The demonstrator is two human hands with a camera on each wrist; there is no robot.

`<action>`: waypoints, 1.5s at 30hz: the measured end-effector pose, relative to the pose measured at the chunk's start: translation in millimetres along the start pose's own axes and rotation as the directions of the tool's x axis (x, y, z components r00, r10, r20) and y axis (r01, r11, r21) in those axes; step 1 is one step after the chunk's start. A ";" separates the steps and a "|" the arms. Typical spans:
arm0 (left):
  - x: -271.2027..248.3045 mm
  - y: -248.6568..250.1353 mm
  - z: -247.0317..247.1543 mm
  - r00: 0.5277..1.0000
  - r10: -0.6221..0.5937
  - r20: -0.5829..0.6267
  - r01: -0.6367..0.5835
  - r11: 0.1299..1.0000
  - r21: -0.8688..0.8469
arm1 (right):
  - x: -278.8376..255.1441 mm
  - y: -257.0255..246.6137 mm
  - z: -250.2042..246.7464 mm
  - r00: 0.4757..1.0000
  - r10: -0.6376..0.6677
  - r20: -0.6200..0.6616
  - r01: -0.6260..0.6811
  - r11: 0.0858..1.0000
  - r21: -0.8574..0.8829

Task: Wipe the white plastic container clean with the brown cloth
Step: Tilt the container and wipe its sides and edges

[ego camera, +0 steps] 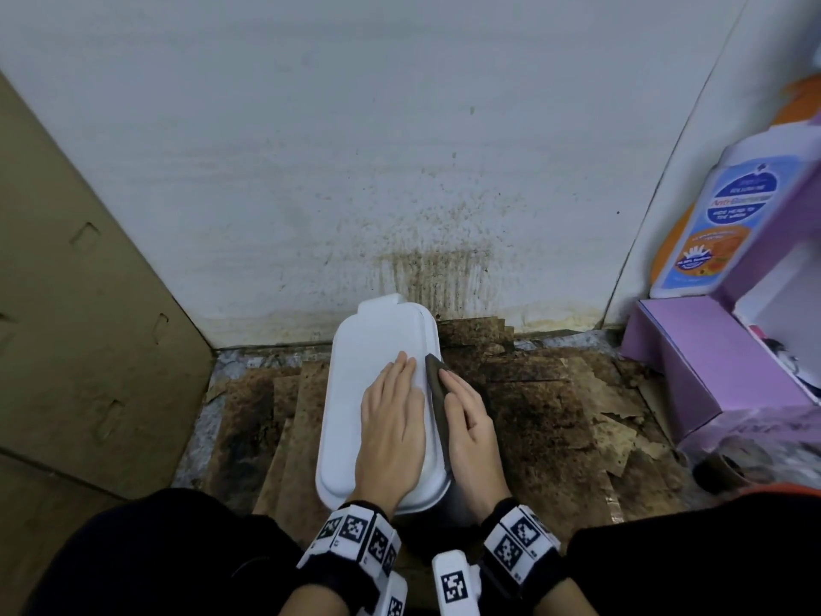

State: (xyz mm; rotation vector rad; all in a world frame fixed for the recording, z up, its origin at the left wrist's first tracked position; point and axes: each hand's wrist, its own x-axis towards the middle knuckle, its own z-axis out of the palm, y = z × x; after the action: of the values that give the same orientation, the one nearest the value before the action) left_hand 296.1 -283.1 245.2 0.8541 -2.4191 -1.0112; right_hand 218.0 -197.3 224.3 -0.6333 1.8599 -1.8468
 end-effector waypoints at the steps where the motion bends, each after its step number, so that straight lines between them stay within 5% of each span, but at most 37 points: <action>1: 0.1 3.2 1.8 1.000 -0.014 0.014 0.015 1.000 -0.025 | 0.2 1.9 -2.2 1.000 -0.020 -0.009 0.020 0.999 -0.033; 5: -1.0 16.1 4.2 0.994 -0.096 0.050 0.105 0.972 -0.210 | -0.9 3.0 -9.2 1.000 -0.023 -0.014 0.021 0.993 -0.118; 8: -1.5 22.2 -3.7 0.983 -0.166 0.082 0.185 0.840 -0.511 | 1.5 5.8 -18.2 0.999 0.034 -0.003 -0.034 0.993 -0.110; 11: 2.6 19.4 -15.4 0.975 -0.220 -0.019 0.157 0.752 -0.640 | 7.8 9.2 -28.5 0.995 0.097 0.001 -0.096 0.989 -0.117; 15: 2.2 1.3 -28.0 0.951 -0.225 -0.212 0.111 0.889 -0.445 | 13.9 9.0 -45.6 0.982 0.188 -0.017 -0.188 0.971 -0.150; 17: -1.2 -9.1 -28.0 0.932 -0.271 -0.241 0.204 0.941 -0.269 | 15.8 7.7 -54.2 0.973 0.227 -0.035 -0.230 0.958 -0.172; 19: -6.1 -16.7 -21.7 0.906 -0.391 -0.163 0.371 0.918 -0.138 | 17.5 5.6 -62.0 0.965 0.258 -0.045 -0.262 0.945 -0.197; 22: -13.1 -21.9 -4.8 0.863 -0.504 0.016 0.498 0.847 -0.184 | 17.1 0.5 -67.5 0.964 0.265 -0.025 -0.264 0.939 -0.220; 30: -9.2 -30.9 -4.6 0.883 -0.466 0.049 0.461 0.845 -0.272 | 11.9 23.3 -60.9 0.970 0.234 -0.070 -0.244 0.950 -0.193; 34: -5.2 -23.4 -19.1 0.913 -0.399 0.083 0.407 0.881 -0.240 | -6.8 22.1 -45.4 0.950 0.207 -0.233 -0.243 0.961 -0.135; 39: 10.3 -34.0 -38.2 0.945 -0.296 0.137 0.306 0.950 -0.057 | -41.5 17.1 -9.3 0.893 0.161 -0.421 -0.233 0.964 -0.125; 45: 9.5 -44.2 -33.4 0.943 -0.331 -0.015 0.331 0.936 0.118 | -34.5 16.7 7.0 0.908 0.155 -0.389 -0.213 0.971 -0.110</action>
State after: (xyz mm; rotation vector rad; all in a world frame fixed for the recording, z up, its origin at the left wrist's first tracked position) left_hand 324.4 -330.8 236.0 1.3379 -2.4089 -0.9892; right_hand 249.5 -182.0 207.2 -0.1375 2.2343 -1.8088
